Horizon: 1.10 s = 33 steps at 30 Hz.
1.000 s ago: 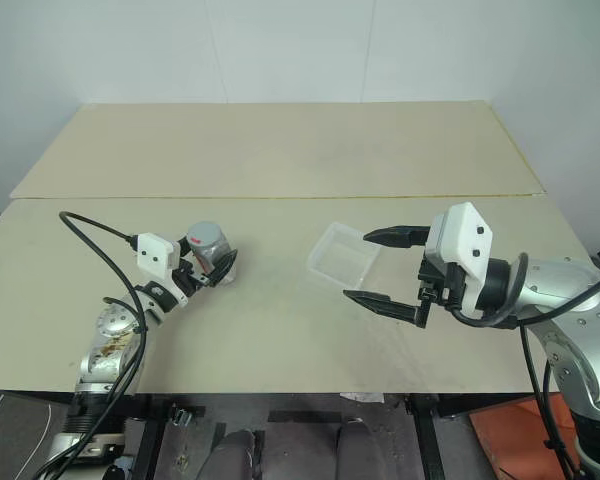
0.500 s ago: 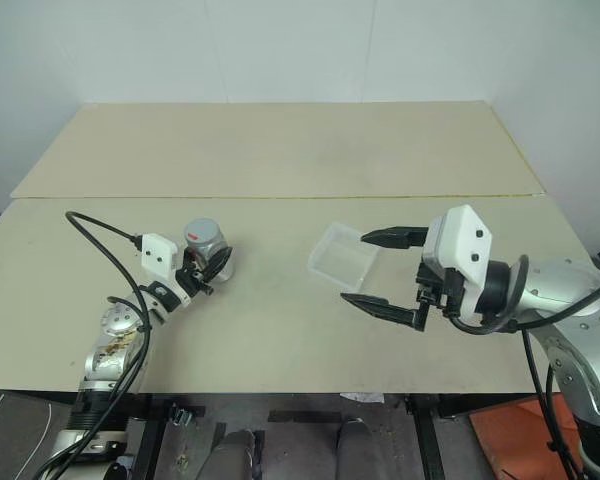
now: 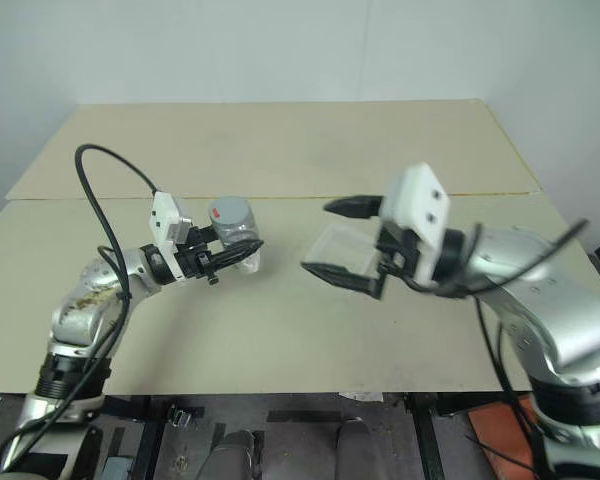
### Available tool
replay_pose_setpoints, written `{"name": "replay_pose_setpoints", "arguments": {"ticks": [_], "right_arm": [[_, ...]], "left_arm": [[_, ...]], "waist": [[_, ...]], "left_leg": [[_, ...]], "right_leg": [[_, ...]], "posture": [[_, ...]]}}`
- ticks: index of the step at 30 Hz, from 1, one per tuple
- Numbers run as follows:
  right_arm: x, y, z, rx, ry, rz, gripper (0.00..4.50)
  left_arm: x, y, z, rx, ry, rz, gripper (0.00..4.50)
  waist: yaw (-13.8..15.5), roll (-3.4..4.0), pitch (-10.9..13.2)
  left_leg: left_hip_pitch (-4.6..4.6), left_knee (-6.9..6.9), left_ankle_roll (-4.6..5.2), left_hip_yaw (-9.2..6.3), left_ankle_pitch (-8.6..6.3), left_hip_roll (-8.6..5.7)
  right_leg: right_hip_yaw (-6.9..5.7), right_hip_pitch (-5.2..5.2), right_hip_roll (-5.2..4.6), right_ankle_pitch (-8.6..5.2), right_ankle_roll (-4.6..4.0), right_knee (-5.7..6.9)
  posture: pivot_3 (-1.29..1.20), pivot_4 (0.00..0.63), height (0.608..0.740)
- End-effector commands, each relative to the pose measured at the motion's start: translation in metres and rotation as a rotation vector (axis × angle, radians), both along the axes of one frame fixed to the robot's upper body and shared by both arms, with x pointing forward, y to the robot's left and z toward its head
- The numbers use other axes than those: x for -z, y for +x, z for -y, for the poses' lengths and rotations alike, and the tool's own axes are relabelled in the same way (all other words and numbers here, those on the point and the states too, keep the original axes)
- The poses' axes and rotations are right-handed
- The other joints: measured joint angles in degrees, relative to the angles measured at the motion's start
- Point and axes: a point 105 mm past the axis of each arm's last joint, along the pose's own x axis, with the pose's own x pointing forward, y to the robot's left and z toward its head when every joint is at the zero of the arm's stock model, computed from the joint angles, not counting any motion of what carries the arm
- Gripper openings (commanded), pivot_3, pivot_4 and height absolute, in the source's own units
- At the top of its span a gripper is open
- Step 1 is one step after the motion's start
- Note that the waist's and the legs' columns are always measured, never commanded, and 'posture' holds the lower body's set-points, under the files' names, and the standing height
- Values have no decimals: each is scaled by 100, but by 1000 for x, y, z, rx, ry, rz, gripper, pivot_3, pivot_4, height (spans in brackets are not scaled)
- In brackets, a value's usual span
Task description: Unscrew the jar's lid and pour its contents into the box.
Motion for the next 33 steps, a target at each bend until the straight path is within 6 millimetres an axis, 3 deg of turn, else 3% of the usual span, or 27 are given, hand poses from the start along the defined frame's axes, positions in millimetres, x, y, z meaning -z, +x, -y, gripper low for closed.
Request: {"name": "replay_pose_setpoints", "arguments": {"ticks": [1,9,19,25,31,33], "right_arm": [[-9,5,-15,25,29,-13,4500],[-16,14,-43,16,58,-70,4500],[-17,23,-51,29,77,-122,4500],[-19,21,-52,7,108,-128,2749],[-21,8,-52,-179,115,-120,2750],[-19,-2,-50,-337,86,-138,2750]], "left_arm": [[-16,-8,9,142,-2,26,1941],[-27,-5,31,289,18,97,1941],[-29,-8,38,329,16,132,1941],[-27,-11,35,340,34,135,1941],[-30,-16,34,406,18,130,1941],[-33,-20,32,465,27,134,1941]], "waist": [[5,0,0],[16,1,0],[-18,1,1],[-86,2,1],[-103,2,1],[-103,3,2]], "left_leg": [[-1,0,0,-1,0,0],[-6,1,0,-2,0,0],[-8,1,0,-3,0,0],[-8,1,0,-4,0,0],[-8,1,1,-5,0,0],[-8,1,1,-5,0,0]], "right_leg": [[-1,-1,0,-1,-1,0],[-2,-4,0,-1,-1,-2],[-2,-9,0,-1,-1,3],[-2,-9,0,-1,-1,4],[-2,-8,0,-1,-1,4],[-2,-8,0,-1,-1,4]], "posture": [[0,150,740],[0,150,740],[0,150,740],[0,150,740],[0,150,740],[0,150,740]]}}
